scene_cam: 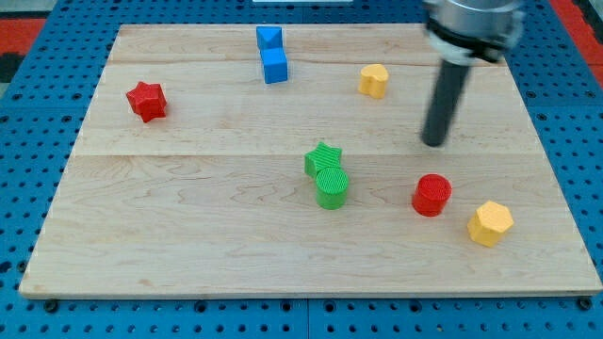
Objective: Move the red circle right to red star
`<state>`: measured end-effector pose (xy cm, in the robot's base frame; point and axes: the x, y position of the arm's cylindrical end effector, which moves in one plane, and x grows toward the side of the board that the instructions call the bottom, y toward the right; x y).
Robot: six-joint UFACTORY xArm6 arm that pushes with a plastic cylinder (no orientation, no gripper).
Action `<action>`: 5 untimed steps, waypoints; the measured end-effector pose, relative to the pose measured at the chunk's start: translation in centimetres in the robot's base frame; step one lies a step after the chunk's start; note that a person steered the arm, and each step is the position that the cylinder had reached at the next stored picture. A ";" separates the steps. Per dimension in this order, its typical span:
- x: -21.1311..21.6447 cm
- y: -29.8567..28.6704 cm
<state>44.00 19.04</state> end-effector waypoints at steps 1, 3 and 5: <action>5.6 2.3; 10.0 -3.4; 7.2 -8.0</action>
<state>51.16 11.01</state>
